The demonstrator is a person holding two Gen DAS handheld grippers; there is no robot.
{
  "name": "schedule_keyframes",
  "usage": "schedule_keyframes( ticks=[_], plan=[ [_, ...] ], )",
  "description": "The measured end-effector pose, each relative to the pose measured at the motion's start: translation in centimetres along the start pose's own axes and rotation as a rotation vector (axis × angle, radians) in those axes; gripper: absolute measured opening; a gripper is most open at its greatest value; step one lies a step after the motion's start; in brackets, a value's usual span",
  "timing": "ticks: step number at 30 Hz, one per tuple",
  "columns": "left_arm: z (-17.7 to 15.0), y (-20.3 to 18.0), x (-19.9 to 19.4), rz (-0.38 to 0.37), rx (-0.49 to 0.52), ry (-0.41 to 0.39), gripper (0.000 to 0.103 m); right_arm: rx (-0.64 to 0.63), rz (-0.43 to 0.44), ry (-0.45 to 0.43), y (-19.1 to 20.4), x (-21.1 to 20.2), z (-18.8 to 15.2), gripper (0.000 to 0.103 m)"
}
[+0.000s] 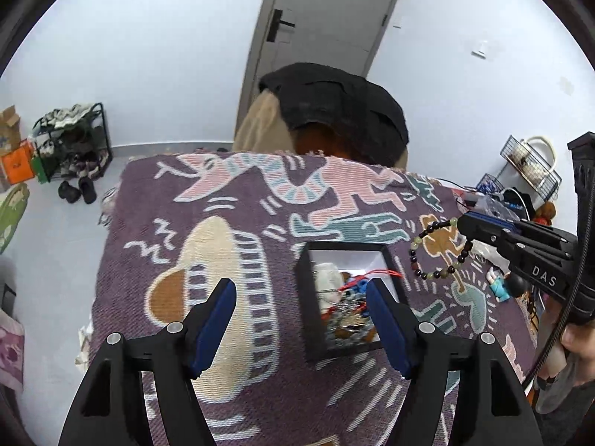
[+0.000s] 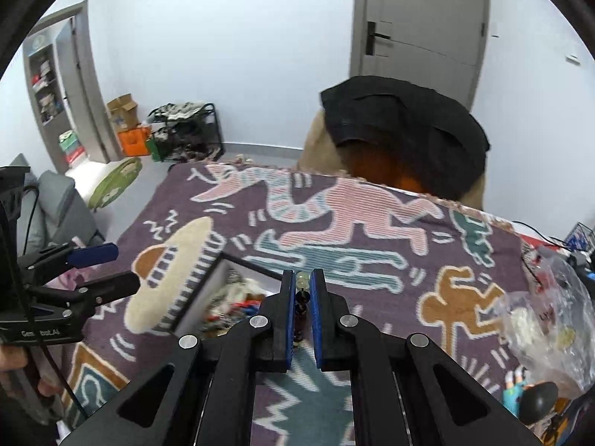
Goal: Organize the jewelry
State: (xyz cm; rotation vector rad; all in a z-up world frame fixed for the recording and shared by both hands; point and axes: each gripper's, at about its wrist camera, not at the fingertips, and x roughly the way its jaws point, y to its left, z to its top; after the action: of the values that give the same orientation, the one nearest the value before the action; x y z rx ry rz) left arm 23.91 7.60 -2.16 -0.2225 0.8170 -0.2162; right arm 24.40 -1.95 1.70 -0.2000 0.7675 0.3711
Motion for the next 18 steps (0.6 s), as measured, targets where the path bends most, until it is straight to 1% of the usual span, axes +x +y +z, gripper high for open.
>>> schedule_keyframes(
  ticks=[3,4,5,7,8,13,18],
  plan=[
    [-0.2,1.3,-0.3,0.003,-0.027,-0.002,0.073,0.003,0.077,0.005,1.5,0.5,0.4,0.009],
    [-0.3,1.6,-0.4,0.004,-0.03,-0.002,0.073,0.005,0.08,0.013,1.8,0.7,0.4,0.009],
    [-0.3,1.9,-0.5,0.007,-0.033,-0.003,0.073,0.006,0.077,0.029,2.1,1.1,0.6,0.012],
    [-0.4,2.2,-0.7,0.011,-0.036,-0.005,0.073,0.019,0.06,0.027,2.1,1.3,0.6,0.046],
    [-0.5,2.4,-0.9,0.013,-0.038,-0.007,0.073,0.029,0.055,0.012,1.9,1.0,0.4,0.05],
    [-0.4,2.7,-1.2,0.013,-0.062,-0.013,0.073,0.095,0.089,0.014,0.2,0.2,-0.2,0.051],
    [-0.6,1.1,-2.8,0.002,-0.055,-0.056,0.073,0.131,0.089,-0.004,-1.6,-1.9,-1.4,0.052]
  ],
)
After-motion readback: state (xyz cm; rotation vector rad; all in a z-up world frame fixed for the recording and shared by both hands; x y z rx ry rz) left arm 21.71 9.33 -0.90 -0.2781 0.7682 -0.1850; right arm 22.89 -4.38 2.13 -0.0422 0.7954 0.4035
